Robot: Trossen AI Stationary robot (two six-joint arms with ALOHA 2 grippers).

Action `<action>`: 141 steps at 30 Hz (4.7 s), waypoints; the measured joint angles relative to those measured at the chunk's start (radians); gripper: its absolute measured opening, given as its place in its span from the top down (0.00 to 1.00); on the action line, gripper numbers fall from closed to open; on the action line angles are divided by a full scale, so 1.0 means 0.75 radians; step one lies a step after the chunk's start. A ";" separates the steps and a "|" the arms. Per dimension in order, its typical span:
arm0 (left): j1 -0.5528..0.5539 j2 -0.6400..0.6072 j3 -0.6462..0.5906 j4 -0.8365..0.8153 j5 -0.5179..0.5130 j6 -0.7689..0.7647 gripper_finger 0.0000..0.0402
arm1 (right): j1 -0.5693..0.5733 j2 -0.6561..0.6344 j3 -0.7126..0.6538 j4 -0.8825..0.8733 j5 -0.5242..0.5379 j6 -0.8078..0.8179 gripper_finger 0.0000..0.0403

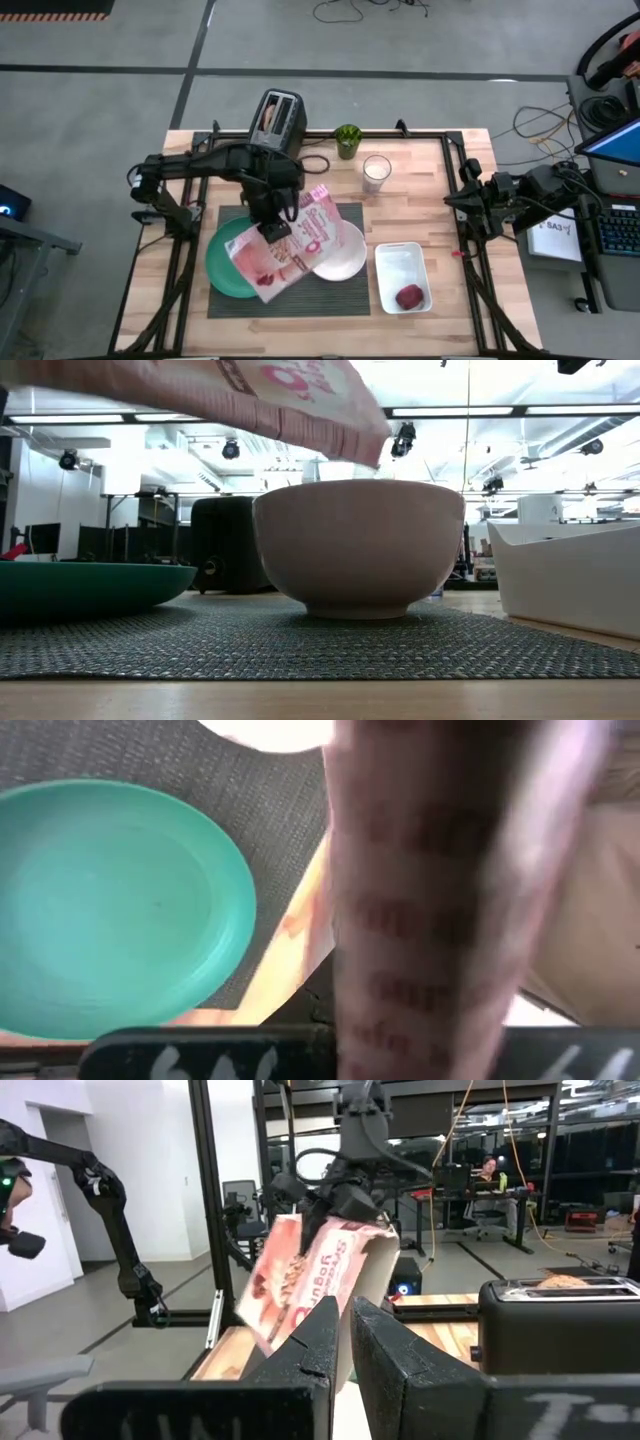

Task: Arrange a breakfast setting
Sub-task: Pour the cereal into the white bowl

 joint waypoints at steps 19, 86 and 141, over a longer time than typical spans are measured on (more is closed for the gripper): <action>0.041 -0.003 -0.023 -0.004 0.302 -0.165 1.00 | -0.001 -0.001 0.000 0.001 0.000 0.001 0.94; 0.154 0.025 -0.073 0.000 0.492 -0.151 1.00 | 0.000 -0.003 0.000 -0.013 0.000 0.001 0.94; 0.251 0.022 -0.127 -0.007 0.561 -0.139 1.00 | 0.000 -0.003 0.000 -0.016 0.000 0.003 0.94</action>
